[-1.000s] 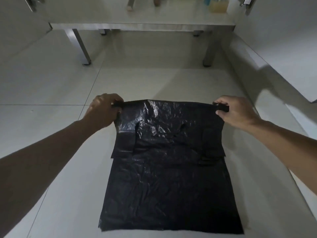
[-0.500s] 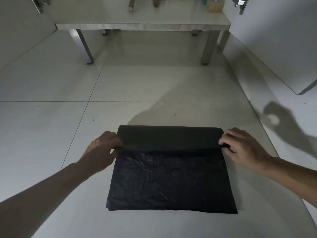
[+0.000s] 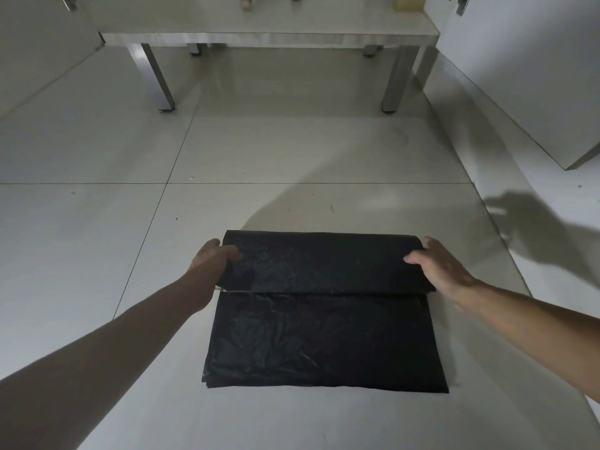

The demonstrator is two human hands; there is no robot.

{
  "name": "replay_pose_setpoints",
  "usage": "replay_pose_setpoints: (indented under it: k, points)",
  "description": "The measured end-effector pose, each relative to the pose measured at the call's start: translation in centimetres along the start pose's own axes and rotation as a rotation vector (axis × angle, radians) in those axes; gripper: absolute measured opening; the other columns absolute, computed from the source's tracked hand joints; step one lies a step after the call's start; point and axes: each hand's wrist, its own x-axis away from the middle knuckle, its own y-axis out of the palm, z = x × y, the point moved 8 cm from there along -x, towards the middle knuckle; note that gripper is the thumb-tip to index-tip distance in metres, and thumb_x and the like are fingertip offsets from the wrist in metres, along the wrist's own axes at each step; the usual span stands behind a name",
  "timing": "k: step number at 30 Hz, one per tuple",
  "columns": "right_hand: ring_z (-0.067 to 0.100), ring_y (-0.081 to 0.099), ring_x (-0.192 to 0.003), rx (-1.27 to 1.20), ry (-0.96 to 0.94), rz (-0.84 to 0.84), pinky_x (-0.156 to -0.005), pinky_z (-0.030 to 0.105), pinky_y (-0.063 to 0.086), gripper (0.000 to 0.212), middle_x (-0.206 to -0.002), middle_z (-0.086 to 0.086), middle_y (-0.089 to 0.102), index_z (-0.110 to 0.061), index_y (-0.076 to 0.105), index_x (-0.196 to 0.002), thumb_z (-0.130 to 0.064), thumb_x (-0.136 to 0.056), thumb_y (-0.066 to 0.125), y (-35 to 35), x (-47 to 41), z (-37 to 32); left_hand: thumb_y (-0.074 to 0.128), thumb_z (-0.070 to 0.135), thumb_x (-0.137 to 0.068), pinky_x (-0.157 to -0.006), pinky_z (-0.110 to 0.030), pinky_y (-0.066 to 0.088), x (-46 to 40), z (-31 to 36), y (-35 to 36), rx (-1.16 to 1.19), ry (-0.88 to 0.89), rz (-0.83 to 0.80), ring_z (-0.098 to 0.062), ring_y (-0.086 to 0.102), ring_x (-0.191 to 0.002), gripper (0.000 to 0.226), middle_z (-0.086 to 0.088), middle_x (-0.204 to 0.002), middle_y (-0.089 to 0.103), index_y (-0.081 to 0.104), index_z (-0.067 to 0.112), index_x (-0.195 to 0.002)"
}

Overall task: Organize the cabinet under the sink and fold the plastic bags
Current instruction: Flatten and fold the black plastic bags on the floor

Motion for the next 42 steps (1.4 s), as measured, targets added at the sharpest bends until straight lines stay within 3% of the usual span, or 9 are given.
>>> replay_pose_setpoints:
  k: [4, 7, 11, 17, 21, 26, 29, 35, 42]
  points:
    - [0.025, 0.054, -0.11, 0.077, 0.032, -0.025, -0.086, 0.038, 0.043, 0.065, -0.122, 0.007, 0.056, -0.013, 0.04, -0.134, -0.034, -0.077, 0.061, 1.2, 0.6, 0.1, 0.056, -0.005, -0.082, -0.067, -0.031, 0.043, -0.4, 0.0, 0.6, 0.12, 0.0, 0.012, -0.02, 0.052, -0.075, 0.017, -0.012, -0.096, 0.051, 0.049, 0.01, -0.08]
    - [0.017, 0.055, -0.091, 0.214, -0.013, -0.028, -0.071, 0.03, 0.045, 0.052, -0.11, 0.004, 0.056, -0.016, 0.036, -0.128, -0.016, -0.083, 0.061, 1.0, 0.6, 0.3, 0.063, -0.005, -0.082, -0.078, -0.034, 0.047, -0.9, -0.1, 0.3, 0.073, 0.02, 0.021, -0.025, 0.055, -0.098, 0.062, -0.012, -0.133, 0.048, 0.039, 0.005, -0.139]
    - [0.03, 0.039, -0.13, 0.77, -0.27, 0.099, -0.1, 0.038, 0.043, 0.074, -0.144, 0.013, 0.033, -0.013, 0.028, -0.142, -0.029, -0.083, 0.07, 0.8, 1.5, -1.3, 0.071, 0.02, -0.081, -0.093, -0.042, 0.043, 0.0, 1.2, 0.7, -0.618, 0.325, 0.106, -0.033, 0.04, -0.127, 0.081, -0.01, -0.144, 0.036, 0.026, 0.016, -0.148]
    - [0.026, 0.012, -0.149, 1.026, -0.833, -0.037, -0.119, 0.05, 0.021, 0.078, -0.16, 0.005, 0.018, -0.021, 0.038, -0.145, -0.056, -0.081, 0.067, 5.1, 3.2, -4.3, 0.052, 0.049, -0.091, -0.12, -0.045, -0.004, 2.4, 2.8, 8.2, -1.204, 0.935, -0.065, -0.02, -0.012, -0.148, 0.081, -0.003, -0.161, -0.011, 0.009, 0.019, -0.153]
    - [0.026, 0.043, -0.132, 1.181, -1.087, -0.058, -0.11, 0.05, 0.036, 0.041, -0.135, 0.007, 0.052, -0.019, 0.063, -0.099, -0.04, -0.067, 0.079, 7.0, 4.6, -3.9, 0.065, 0.049, -0.071, -0.113, -0.056, 0.027, 4.3, 1.2, 12.0, -1.555, 1.24, -0.185, -0.033, 0.028, -0.142, 0.078, -0.015, -0.151, 0.036, 0.049, 0.012, -0.137]
    - [0.023, 0.059, -0.085, 1.082, -1.268, 0.118, -0.081, 0.039, 0.048, 0.016, -0.088, 0.002, 0.065, -0.014, 0.071, -0.088, -0.012, -0.073, 0.078, 6.9, 5.4, -3.2, 0.059, 0.026, -0.077, -0.099, -0.042, 0.042, 5.5, 0.4, 11.9, -1.333, 1.415, -0.12, -0.029, 0.059, -0.102, 0.017, -0.005, -0.102, 0.064, 0.068, 0.015, -0.087]
    - [0.024, 0.06, -0.079, 1.021, -1.305, 0.193, -0.076, 0.04, 0.047, 0.012, -0.082, 0.002, 0.065, -0.013, 0.074, -0.087, -0.009, -0.076, 0.074, 6.3, 6.0, -2.9, 0.058, 0.021, -0.084, -0.085, -0.035, 0.045, 5.7, -0.1, 11.2, -1.229, 1.458, -0.09, -0.024, 0.058, -0.088, 0.011, 0.0, -0.087, 0.064, 0.067, 0.016, -0.078]
    - [0.021, 0.057, -0.078, 1.005, -1.262, 0.099, -0.069, 0.038, 0.047, 0.021, -0.086, 0.003, 0.062, -0.013, 0.074, -0.099, -0.019, -0.081, 0.065, 6.9, 6.3, -0.9, 0.062, 0.023, -0.081, -0.076, -0.037, 0.049, 5.8, -1.8, 10.0, -1.158, 1.368, -0.158, -0.021, 0.056, -0.085, 0.009, 0.002, -0.088, 0.062, 0.069, 0.018, -0.08]
    - [0.028, 0.06, -0.098, 0.761, -1.062, 0.263, -0.087, 0.044, 0.047, 0.03, -0.106, 0.008, 0.065, -0.008, 0.07, -0.103, -0.02, -0.082, 0.052, 6.2, 4.8, -4.7, 0.056, 0.022, -0.083, -0.093, -0.043, 0.044, 5.0, 2.1, 10.0, -1.007, 1.237, -0.001, -0.029, 0.054, -0.107, 0.031, -0.008, -0.113, 0.059, 0.063, 0.009, -0.11]
